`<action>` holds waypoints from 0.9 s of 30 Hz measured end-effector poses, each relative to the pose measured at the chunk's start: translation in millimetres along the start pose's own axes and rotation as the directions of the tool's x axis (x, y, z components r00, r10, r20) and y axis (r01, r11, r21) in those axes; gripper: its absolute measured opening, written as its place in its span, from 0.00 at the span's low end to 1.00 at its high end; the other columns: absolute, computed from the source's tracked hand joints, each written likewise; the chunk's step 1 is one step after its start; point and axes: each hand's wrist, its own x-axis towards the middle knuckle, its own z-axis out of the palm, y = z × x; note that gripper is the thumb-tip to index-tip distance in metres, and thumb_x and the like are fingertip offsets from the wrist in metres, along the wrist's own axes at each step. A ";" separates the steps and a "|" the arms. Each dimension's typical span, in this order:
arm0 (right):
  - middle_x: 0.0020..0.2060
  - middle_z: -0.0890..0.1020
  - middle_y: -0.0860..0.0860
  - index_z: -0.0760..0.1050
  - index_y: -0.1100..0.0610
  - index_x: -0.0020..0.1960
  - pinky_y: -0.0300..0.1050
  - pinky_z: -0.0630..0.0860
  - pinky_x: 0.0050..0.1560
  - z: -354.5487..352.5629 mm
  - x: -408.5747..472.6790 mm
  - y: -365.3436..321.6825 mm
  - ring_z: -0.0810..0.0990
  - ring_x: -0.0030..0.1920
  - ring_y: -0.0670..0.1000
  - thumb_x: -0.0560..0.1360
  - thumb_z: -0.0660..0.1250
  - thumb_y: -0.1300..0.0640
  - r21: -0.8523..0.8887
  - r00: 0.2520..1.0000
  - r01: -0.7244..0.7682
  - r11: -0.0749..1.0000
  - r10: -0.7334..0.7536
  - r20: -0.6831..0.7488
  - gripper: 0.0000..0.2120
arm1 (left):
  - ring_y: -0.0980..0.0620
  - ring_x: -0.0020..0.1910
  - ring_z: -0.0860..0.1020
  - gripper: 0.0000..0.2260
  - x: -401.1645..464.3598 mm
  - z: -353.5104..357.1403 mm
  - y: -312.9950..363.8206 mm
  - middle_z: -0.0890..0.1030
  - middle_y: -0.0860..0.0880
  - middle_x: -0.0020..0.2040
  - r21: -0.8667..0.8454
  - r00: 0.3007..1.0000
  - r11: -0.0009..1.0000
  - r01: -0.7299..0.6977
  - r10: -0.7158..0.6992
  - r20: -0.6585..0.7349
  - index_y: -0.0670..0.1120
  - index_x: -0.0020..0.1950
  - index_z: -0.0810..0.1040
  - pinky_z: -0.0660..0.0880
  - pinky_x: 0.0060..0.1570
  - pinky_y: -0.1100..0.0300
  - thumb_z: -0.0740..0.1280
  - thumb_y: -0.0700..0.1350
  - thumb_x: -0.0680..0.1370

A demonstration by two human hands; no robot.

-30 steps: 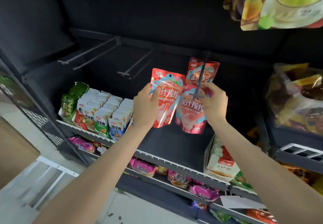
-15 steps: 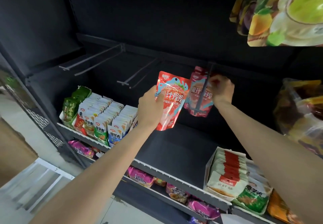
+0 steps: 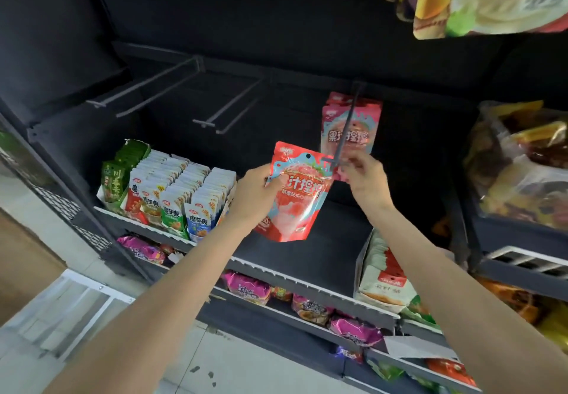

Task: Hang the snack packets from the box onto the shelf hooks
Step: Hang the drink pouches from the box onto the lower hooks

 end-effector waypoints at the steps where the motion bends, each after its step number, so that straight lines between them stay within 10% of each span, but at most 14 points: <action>1: 0.45 0.82 0.49 0.78 0.56 0.53 0.46 0.77 0.51 1.0 -9.1 0.0 0.81 0.48 0.50 0.80 0.60 0.56 0.086 0.998 -0.035 0.996 0.031 0.051 0.09 | 0.57 0.49 0.80 0.09 -4.4 2.8 -1.0 0.83 0.51 0.51 -0.039 0.999 0.999 0.007 -0.006 0.041 0.46 0.56 0.79 0.77 0.51 0.59 0.63 0.44 0.80; 14: 0.38 0.81 0.46 0.74 0.52 0.40 0.34 0.77 0.38 -18.5 -49.8 -5.5 0.81 0.38 0.40 0.78 0.65 0.57 0.279 0.997 0.071 0.958 -0.073 -0.004 0.08 | 0.55 0.47 0.82 0.11 -26.7 32.3 16.7 0.84 0.50 0.48 -0.359 0.994 0.933 0.013 0.025 0.102 0.45 0.55 0.79 0.79 0.48 0.62 0.62 0.50 0.79; 27: 0.41 0.82 0.48 0.76 0.54 0.44 0.44 0.81 0.45 -10.0 -48.8 0.6 0.82 0.45 0.46 0.77 0.66 0.53 0.052 0.991 0.129 0.990 -0.126 -0.050 0.05 | 0.55 0.47 0.81 0.11 -16.9 39.0 8.1 0.83 0.51 0.47 -0.367 0.983 0.912 0.181 -0.159 0.091 0.47 0.54 0.78 0.76 0.46 0.62 0.63 0.52 0.79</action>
